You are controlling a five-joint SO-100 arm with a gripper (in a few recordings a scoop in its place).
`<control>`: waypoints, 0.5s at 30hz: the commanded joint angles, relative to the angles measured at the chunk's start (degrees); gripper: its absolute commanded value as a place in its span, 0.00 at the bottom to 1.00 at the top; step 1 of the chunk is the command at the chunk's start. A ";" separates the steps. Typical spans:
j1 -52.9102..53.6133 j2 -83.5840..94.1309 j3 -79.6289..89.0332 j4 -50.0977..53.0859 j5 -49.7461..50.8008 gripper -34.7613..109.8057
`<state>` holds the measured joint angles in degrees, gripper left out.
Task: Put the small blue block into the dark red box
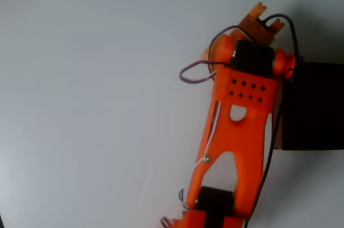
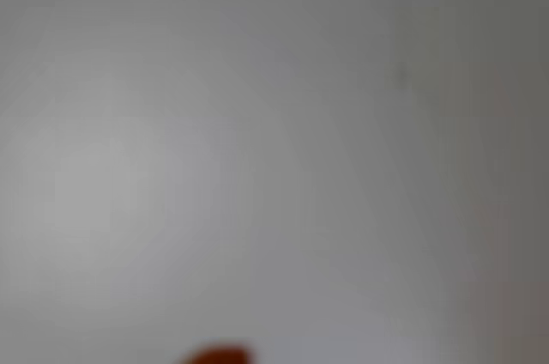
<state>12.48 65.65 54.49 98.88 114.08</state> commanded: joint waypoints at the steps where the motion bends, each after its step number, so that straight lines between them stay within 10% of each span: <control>1: 0.44 -1.58 -5.27 0.70 1.14 0.42; 15: 0.97 -13.97 -16.26 1.32 1.67 0.42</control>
<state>12.57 51.15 41.48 98.61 114.70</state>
